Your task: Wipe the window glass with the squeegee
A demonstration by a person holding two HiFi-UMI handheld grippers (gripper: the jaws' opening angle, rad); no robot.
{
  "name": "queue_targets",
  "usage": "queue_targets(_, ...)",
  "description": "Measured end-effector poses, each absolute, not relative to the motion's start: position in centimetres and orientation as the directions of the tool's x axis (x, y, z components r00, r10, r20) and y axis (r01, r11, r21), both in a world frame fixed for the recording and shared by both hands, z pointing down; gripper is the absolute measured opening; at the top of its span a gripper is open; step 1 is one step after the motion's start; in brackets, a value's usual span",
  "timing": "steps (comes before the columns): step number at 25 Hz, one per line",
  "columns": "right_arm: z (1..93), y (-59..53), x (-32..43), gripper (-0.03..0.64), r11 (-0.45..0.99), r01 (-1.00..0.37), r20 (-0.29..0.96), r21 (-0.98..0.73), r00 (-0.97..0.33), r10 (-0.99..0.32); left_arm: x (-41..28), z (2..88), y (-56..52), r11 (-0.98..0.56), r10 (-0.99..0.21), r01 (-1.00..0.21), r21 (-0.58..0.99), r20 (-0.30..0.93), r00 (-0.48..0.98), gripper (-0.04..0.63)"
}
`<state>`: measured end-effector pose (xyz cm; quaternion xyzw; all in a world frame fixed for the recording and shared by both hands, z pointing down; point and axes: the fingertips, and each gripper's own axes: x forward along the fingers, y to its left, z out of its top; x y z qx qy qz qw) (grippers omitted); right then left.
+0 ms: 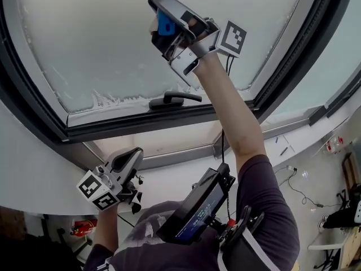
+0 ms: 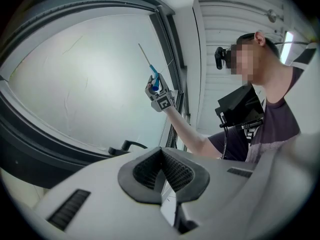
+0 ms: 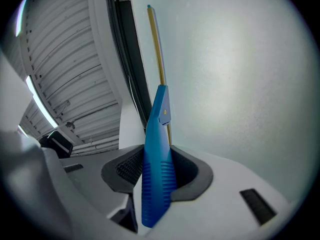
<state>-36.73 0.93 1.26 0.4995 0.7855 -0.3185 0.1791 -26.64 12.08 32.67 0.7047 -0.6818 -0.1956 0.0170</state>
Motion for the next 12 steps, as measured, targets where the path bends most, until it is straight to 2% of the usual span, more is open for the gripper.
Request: queue_targets(12,5.8,0.8,-37.1,0.140,0.296,0.882,-0.595,-0.365,-0.466,0.655,-25.4,36.9,10.5,-0.124,-0.966,-0.939,0.320,-0.255,0.040,0.006)
